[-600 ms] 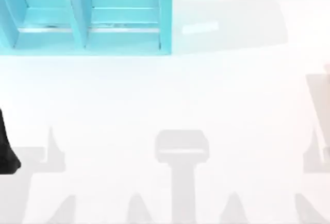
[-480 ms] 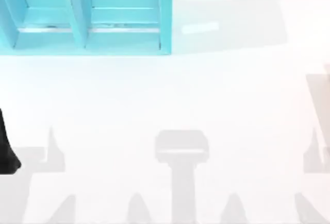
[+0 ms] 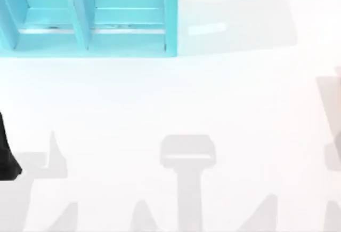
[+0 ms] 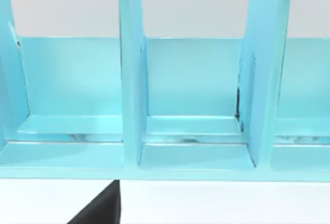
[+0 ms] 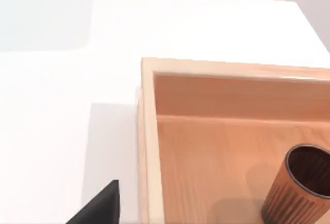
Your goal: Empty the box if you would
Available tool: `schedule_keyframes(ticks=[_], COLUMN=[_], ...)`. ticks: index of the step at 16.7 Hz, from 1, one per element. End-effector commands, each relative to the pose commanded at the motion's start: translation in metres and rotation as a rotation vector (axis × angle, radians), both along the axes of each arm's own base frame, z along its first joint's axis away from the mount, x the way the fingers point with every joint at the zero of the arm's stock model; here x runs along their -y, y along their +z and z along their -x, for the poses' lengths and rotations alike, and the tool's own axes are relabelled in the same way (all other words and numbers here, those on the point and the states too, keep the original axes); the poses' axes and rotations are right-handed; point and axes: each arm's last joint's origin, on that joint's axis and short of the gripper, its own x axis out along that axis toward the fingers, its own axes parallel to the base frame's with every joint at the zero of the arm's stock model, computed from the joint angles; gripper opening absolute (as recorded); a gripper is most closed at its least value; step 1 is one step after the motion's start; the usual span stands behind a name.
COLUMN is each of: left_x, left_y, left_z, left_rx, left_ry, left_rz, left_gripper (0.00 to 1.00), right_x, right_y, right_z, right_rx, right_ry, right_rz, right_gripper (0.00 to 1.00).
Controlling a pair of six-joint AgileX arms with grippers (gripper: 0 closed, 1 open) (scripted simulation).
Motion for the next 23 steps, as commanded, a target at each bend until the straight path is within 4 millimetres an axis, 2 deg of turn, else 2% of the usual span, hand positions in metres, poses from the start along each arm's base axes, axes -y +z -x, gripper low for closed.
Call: schedule_keyframes(ticks=[4,7,10,13,17,23], left_x=[0.0,0.0,0.0,0.0,0.0,0.0], left_y=[0.0,0.0,0.0,0.0,0.0,0.0], left_z=[0.0,0.0,0.0,0.0,0.0,0.0], left_rx=[0.0,0.0,0.0,0.0,0.0,0.0], left_ry=[0.0,0.0,0.0,0.0,0.0,0.0], left_rz=[0.0,0.0,0.0,0.0,0.0,0.0], left_gripper=[1.0,1.0,1.0,1.0,1.0,1.0], right_x=[0.024,0.052,0.087,0.119,0.145,0.145], right_y=[0.032,0.044,0.044,0.034,0.024,0.022], right_z=[-0.034,-0.068,-0.1,-0.124,-0.137,-0.138], right_rx=[-0.36,-0.64,-0.885,-1.069,-1.194,-1.202], right_ry=[-0.059,-0.075,-0.066,-0.041,-0.014,-0.01], right_rz=[0.036,0.017,-0.037,-0.105,-0.169,-0.171], right_gripper=[1.0,1.0,1.0,1.0,1.0,1.0])
